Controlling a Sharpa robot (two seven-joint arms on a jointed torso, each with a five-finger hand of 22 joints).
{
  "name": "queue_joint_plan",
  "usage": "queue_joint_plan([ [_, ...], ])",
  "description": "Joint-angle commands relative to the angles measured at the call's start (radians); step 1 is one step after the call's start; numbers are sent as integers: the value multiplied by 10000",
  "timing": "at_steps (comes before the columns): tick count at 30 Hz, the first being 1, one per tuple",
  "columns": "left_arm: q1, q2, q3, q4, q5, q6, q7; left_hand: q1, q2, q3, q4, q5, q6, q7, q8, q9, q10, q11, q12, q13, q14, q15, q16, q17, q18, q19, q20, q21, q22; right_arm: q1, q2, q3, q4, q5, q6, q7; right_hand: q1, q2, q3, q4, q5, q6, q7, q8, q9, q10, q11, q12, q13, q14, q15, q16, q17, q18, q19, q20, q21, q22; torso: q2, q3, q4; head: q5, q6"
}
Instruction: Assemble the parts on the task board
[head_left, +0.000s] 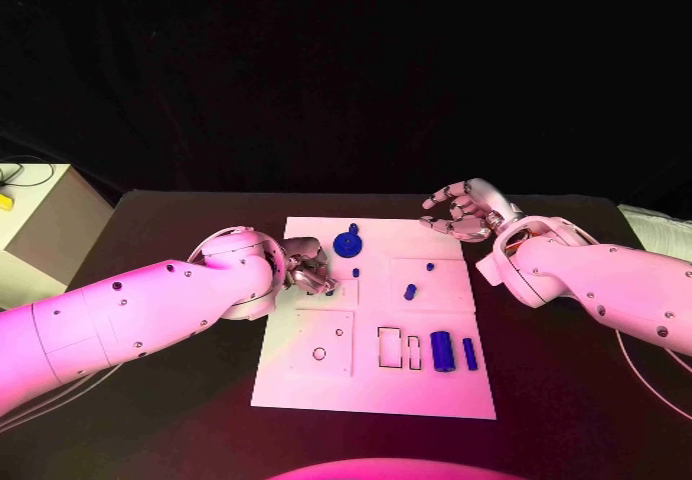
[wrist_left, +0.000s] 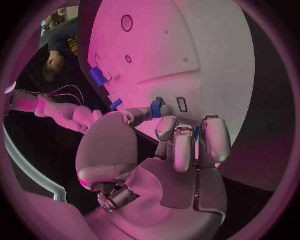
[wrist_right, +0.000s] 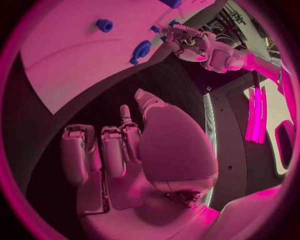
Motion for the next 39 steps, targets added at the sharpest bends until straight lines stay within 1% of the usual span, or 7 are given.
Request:
queue_joint_plan([
  [1, -49, 3, -42, -11, 107, 306, -139, 349, 267, 1236, -1148, 82, -54, -3, 24, 36, 37, 4, -8, 10, 1014, -42, 41, 2453, -141, 4, -48, -3, 4, -3, -4, 2, 18, 7, 87, 68, -121, -15, 59, 3, 50, -77, 19, -14, -17, -51, 11, -45, 1313, 914, 35, -38, 2026, 88, 680, 32, -60, 1927, 6, 1, 0, 5, -8],
  [12, -51, -30, -41, -1, 235, 417, -159, 380, 291, 1357, -1244, 143, -28, 6, 49, 80, 82, 8, 24, 81, 1015, -38, 42, 2455, -141, 7, -43, -1, 10, -4, -8, 2, 16, 7, 92, 65, -132, -24, 76, 9, 84, -83, 18, -16, -19, -50, 10, -42, 1314, 912, 35, -42, 2021, 87, 681, 32, -60, 1928, -1, 4, -1, 11, -15],
  [21, -50, -82, -40, 16, 274, 469, -168, 383, 296, 1392, -1273, 161, -17, 7, 60, 95, 95, 9, 34, 99, 1015, -37, 41, 2455, -140, 6, -42, -1, 8, -5, -9, 2, 16, 6, 92, 63, -132, -24, 76, 9, 84, -83, 18, -16, -19, -50, 10, -42, 1314, 912, 35, -42, 2021, 87, 681, 32, -60, 1928, 7, 0, 0, 21, 15],
  [24, -50, -94, -39, 22, 284, 508, -171, 387, 293, 1405, -1290, 165, -14, 7, 64, 102, 96, 9, 33, 98, 1018, -37, 46, 2463, -141, 7, -41, 0, 11, -5, -12, 2, 17, 6, 92, 62, -132, -24, 76, 9, 84, -83, 18, -16, -19, -50, 10, -42, 1314, 912, 35, -42, 2021, 87, 681, 32, -60, 1928, 9, -3, 0, 19, 1],
  [27, -49, -107, -38, 26, 293, 531, -172, 392, 288, 1421, -1311, 168, -11, 7, 69, 110, 107, 9, 43, 116, 1021, -36, 53, 2472, -142, 10, -40, 2, 17, -6, -14, 2, 17, 6, 92, 61, -132, -24, 76, 9, 84, -83, 18, -16, -19, -50, 10, -42, 1314, 912, 35, -42, 2021, 87, 681, 32, -60, 1928, 7, -1, 6, 23, 6],
  [39, -46, -83, -36, -3, 283, 630, -190, 392, 278, 1447, -1342, 166, -4, 11, 76, 126, 86, 11, 19, 70, 1014, -34, 39, 2453, -144, 15, -39, 7, 31, -7, -13, 2, 10, -3, 134, 39, -130, -33, 90, 6, 98, -85, 17, -15, -20, -57, 9, -49, 1307, 913, 34, -40, 2024, 85, 685, 31, -53, 1934, 1, 11, -5, 52, 19],
])
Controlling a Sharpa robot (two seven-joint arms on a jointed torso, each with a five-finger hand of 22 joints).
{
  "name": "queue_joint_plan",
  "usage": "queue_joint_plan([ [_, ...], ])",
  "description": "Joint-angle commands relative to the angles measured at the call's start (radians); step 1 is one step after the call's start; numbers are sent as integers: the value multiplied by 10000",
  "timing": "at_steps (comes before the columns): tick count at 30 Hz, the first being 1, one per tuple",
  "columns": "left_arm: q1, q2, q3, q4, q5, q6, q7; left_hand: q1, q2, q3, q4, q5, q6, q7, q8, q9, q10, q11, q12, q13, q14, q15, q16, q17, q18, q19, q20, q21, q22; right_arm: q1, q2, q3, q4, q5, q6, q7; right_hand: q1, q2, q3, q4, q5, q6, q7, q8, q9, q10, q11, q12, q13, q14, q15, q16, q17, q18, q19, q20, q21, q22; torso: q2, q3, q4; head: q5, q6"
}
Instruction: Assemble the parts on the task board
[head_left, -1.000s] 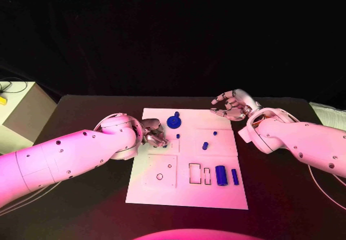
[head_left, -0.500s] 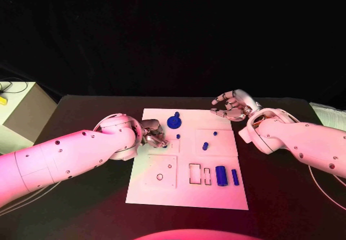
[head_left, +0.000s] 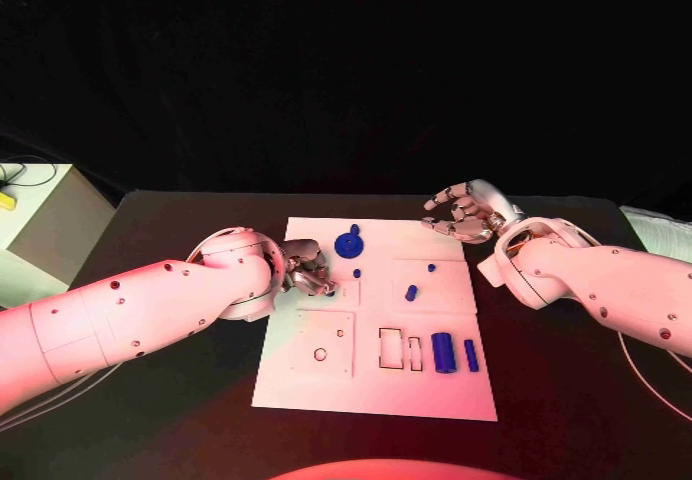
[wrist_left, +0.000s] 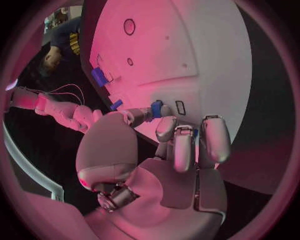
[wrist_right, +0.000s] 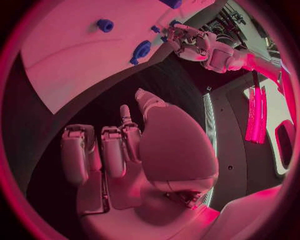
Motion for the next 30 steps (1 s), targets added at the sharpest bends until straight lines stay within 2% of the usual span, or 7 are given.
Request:
queue_joint_plan([
  [1, -49, 17, -46, -49, 28, 491, -164, 345, 299, 1414, -1349, 22, 27, -48, 61, 58, -4, 25, 0, -64, 1014, -29, 40, 2453, -142, 12, -37, 4, 17, -5, -5, 2, 9, -14, 139, 33, -88, 8, 76, -12, 44, -84, 17, -15, -13, -44, 8, -35, 1314, 915, 34, -35, 2033, 84, 686, 31, -50, 1942, -2, 9, -7, 12, 1],
  [5, -48, 39, -47, -81, 58, 574, -173, 217, 292, 1302, -1269, -82, 5, -29, 45, 87, -40, 51, -43, -134, 1016, -5, 43, 2458, -142, -1, -19, -5, 8, -5, -14, 2, 10, -19, 159, 14, -88, 9, 78, -12, 45, -84, 17, -14, -13, -45, 8, -35, 1313, 914, 34, -39, 2026, 83, 688, 31, -45, 1945, 4, 12, -17, 21, 0],
  [11, -47, 47, -48, -123, 120, 645, -178, -128, 245, 620, -918, -164, 72, -77, -2, 149, -14, 33, -30, -88, 1014, -4, 37, 2454, -138, -13, -3, -24, 13, -5, -23, 2, 15, -35, 276, -31, -54, -28, 94, -45, 45, -94, 16, -18, -15, -54, 6, -44, 1304, 913, 32, -43, 2022, 89, 680, 30, -69, 1928, 1, 18, -13, 28, -8],
  [15, -46, 49, -48, -142, 137, 639, -181, -362, 144, -4, -520, -183, 167, -114, -66, 171, -41, 5, -40, -81, 1012, -29, 32, 2449, -138, -14, -21, -40, 12, -5, -28, 2, 17, -44, 296, -44, -54, -28, 94, -45, 45, -94, 16, -18, -15, -54, 6, -44, 1304, 913, 32, -43, 2022, 89, 680, 30, -69, 1928, 0, 16, -9, 20, 8],
  [19, -46, 57, -48, -156, 148, 511, -180, -432, 173, -529, -221, -201, 230, -124, -107, 199, -47, -4, -39, -58, 1011, -42, 28, 2445, -138, -9, -39, -50, 18, -5, -61, 2, 47, -48, 320, -48, -41, -39, 103, -57, 49, -98, 17, -19, -17, -65, 6, -55, 1294, 911, 32, -47, 2015, 89, 679, 29, -71, 1928, 4, 3, -4, 12, 26],
  [30, -46, 79, -48, -172, 191, 172, -174, -473, 213, -867, 21, -195, 292, -140, -121, 226, 8, -18, 8, 32, 1014, -53, 34, 2455, -144, 18, -51, -38, 60, -5, -103, 2, 78, -51, 310, -50, -41, -39, 103, -57, 49, -98, 17, -19, -17, -65, 6, -55, 1294, 911, 32, -47, 2015, 89, 679, 29, -71, 1928, 1, 3, 4, 8, 18],
])
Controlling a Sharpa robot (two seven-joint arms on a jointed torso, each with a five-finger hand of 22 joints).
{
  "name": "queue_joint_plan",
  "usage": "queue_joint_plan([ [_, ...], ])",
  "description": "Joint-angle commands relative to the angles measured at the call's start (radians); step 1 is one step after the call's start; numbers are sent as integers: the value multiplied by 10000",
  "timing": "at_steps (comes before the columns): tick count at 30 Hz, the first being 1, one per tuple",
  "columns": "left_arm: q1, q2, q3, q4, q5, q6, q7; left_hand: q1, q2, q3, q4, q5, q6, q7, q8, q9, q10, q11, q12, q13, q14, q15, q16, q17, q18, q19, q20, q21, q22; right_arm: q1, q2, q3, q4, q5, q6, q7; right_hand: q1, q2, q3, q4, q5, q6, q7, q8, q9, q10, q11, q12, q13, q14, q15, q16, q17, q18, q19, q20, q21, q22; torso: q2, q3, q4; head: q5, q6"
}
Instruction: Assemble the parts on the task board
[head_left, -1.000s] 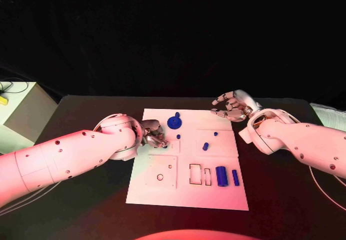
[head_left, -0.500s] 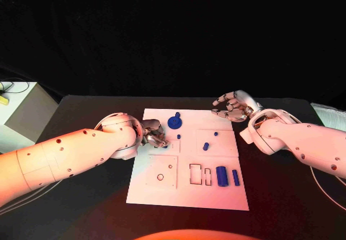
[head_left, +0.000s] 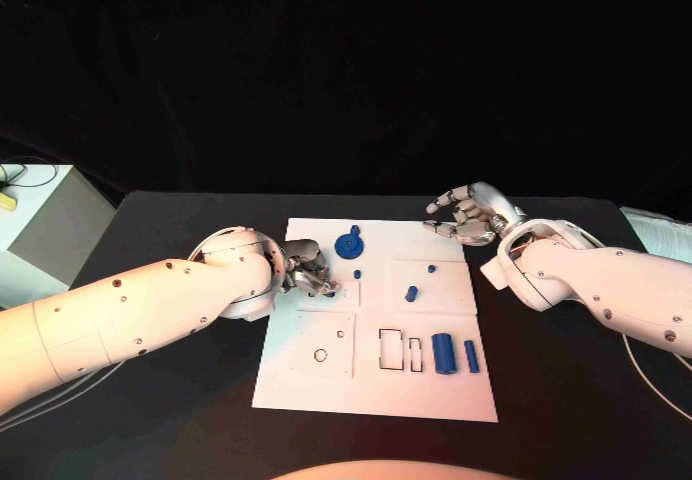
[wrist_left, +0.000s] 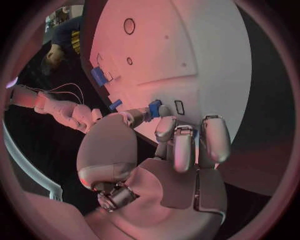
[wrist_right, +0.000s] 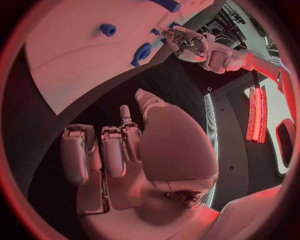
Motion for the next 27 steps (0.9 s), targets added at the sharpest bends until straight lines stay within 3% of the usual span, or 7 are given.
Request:
queue_joint_plan([
  [1, -67, 20, -59, -36, 61, 68, -165, -89, -1, -124, 48, -27, 59, 21, -47, -7, 9, -19, 8, 9, 1015, -55, 36, 2458, -145, 20, -52, -38, 7, -4, 0, 2, 34, -46, 117, 21, -42, -40, 35, -11, 49, -70, -12, -19, -8, -65, 7, -55, 1299, 911, 32, -47, 2015, 89, 679, 29, -34, 1922, 0, -1, 12, -1, -7],
  [8, -67, 29, -59, -79, 75, 6, -167, -198, -10, -677, 469, -25, 101, 24, -85, 33, -6, -17, -6, 8, 1013, -56, 31, 2453, -144, 21, -57, -51, 5, -4, -8, 2, 53, -46, 108, 22, -42, -40, 35, -11, 49, -70, -12, -19, -8, -65, 7, -55, 1299, 911, 32, -47, 2015, 89, 679, 29, -34, 1922, 1, -7, -2, -3, -18],
  [27, -68, 33, -59, -133, 97, -5, -174, -226, -105, -1658, 996, -60, 135, 39, -152, 97, -25, -4, -23, 12, 1014, -50, 30, 2455, -145, 29, -54, -65, 22, -18, -7, 2, 46, -43, 110, 33, -63, -45, 53, -1, 54, -75, -6, -20, -10, -62, 11, -51, 1300, 906, 33, -61, 1996, 90, 678, 29, -40, 1919, -4, 0, -5, -2, -28],
])
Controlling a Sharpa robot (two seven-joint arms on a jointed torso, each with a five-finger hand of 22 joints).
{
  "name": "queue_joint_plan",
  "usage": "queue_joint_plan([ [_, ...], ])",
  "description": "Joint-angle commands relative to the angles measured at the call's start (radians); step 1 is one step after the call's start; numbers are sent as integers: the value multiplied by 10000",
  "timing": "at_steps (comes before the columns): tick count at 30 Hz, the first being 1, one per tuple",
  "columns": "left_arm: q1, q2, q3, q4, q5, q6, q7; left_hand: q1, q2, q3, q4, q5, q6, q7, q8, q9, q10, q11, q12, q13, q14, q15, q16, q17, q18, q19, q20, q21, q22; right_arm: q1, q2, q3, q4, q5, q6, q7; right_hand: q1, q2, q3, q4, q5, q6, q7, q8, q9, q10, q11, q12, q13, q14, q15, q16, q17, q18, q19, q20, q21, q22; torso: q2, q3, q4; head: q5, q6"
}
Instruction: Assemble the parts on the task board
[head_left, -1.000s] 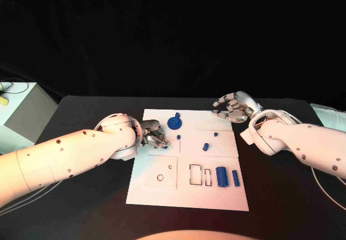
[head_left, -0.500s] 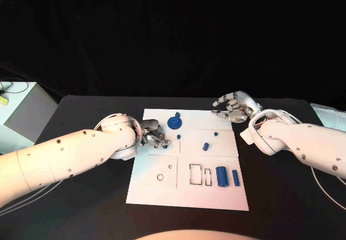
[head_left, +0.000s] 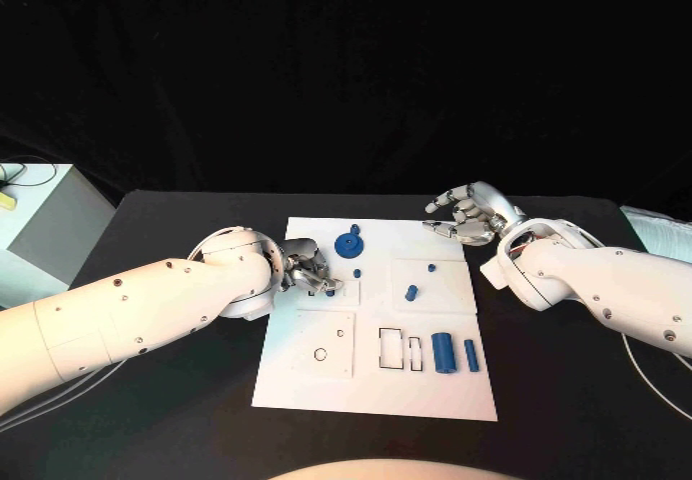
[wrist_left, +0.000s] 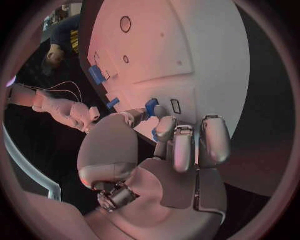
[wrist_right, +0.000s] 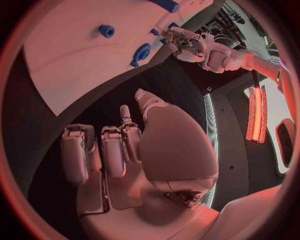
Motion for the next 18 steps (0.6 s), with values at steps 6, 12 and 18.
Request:
queue_joint_plan([
  [6, -52, 6, -41, -25, 60, 175, -119, -144, -74, -518, 53, -80, 26, 64, -99, 32, -26, 2, -24, 9, 1015, -43, 33, 2460, -146, 33, -50, -69, 15, -16, -15, 2, 17, -39, 98, 48, -63, -45, 54, -2, 54, -78, -4, -20, -12, -62, 11, -51, 1295, 906, 33, -61, 1996, 91, 678, 29, -40, 1923, -5, 0, 2, -12, -12],
  [12, -53, 2, -41, -16, 60, 184, -119, -264, -86, -903, 65, -104, 39, 66, -131, 43, -29, 6, -26, 15, 1015, -41, 31, 2458, -145, 31, -47, -77, 13, -22, -24, 2, 21, -36, 97, 53, -77, -46, 55, 6, 52, -77, -3, -20, -12, -61, 12, -49, 1295, 905, 34, -62, 1995, 92, 676, 29, -46, 1919, 0, -4, 0, -12, -5],
  [18, -55, -16, -40, 24, 75, 155, -117, -433, -49, -1256, 79, -224, 43, 58, -172, 50, -28, 2, -27, 22, 1013, -42, 27, 2454, -143, 31, -48, -84, 13, -30, -33, 2, 23, -32, 96, 54, -77, -46, 55, 6, 52, -77, -3, -20, -12, -61, 12, -49, 1295, 905, 34, -62, 1995, 92, 676, 29, -46, 1919, 2, -5, 4, -12, -9],
])
